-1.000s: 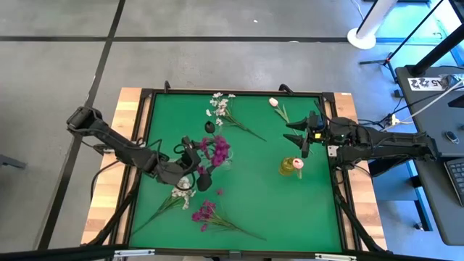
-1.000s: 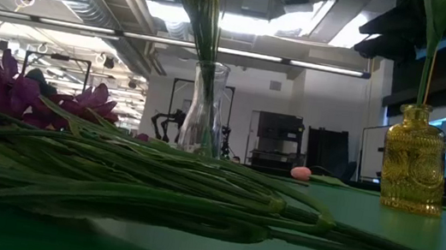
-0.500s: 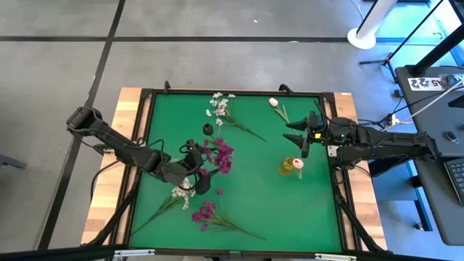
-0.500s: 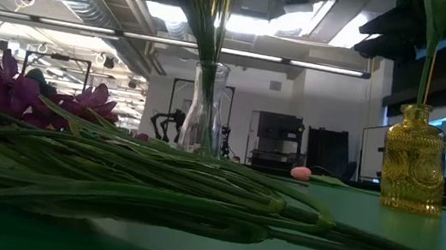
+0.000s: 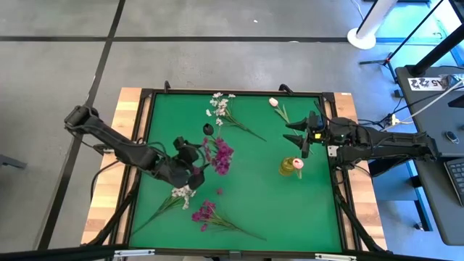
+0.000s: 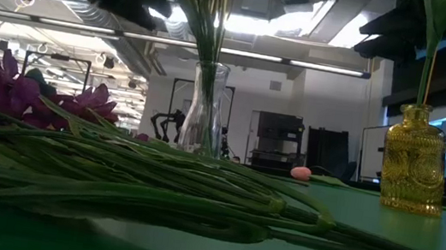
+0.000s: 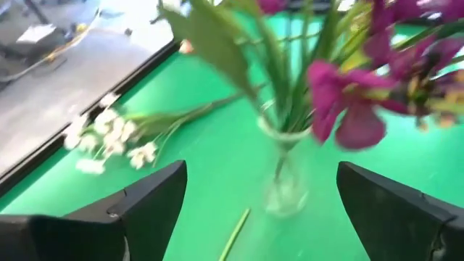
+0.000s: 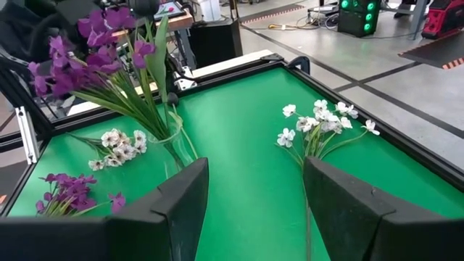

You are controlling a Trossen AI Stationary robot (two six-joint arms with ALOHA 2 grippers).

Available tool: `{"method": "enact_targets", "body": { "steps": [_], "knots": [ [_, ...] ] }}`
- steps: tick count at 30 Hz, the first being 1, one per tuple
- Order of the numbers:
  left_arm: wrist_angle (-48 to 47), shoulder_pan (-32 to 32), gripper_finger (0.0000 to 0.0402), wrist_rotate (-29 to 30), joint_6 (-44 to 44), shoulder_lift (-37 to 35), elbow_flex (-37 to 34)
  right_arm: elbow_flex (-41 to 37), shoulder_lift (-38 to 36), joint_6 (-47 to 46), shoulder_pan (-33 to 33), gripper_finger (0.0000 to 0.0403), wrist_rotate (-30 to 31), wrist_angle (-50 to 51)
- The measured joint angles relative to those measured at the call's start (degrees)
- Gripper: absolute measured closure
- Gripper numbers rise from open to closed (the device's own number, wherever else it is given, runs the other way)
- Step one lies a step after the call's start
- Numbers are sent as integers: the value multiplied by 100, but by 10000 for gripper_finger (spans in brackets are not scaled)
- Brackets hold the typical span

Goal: Sort flowers into vase by color
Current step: Put the top violet flower into the transparent vase, then put the top white flower into the yellow vase

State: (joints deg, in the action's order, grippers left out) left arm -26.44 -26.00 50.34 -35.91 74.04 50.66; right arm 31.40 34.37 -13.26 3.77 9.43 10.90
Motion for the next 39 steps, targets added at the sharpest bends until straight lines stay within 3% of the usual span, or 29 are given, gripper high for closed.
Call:
{"method": "enact_targets", "body": {
  "steps": [7, 16, 20, 25, 30, 34, 39],
  "knots": [
    [-1046, -183, 52, -39, -565, -79, 122, 0, 2, 11, 0, 181, 102, -41],
    [-1460, -320, 52, 460, -735, -81, 122, 7, 2, 540, 51, 181, 1463, -110],
    [-1674, -229, 52, 598, -1011, -187, 122, 178, 95, 601, 470, 181, 1499, -60],
    [-2805, 39, 52, 725, -1738, -549, 122, 567, 554, 662, 1384, 181, 780, 35],
    [-3885, 403, 52, 834, -2522, -1051, 122, 1158, 1547, 894, 2402, 181, -282, 430],
    [-3936, 868, 52, 854, -2612, -1298, 72, 1580, 2574, 1198, 2990, 181, -1158, 469],
    [-3262, 1569, 52, 604, -1963, -1312, -251, 2059, 3819, 1617, 3383, 181, -1937, 461]
  ]
}}
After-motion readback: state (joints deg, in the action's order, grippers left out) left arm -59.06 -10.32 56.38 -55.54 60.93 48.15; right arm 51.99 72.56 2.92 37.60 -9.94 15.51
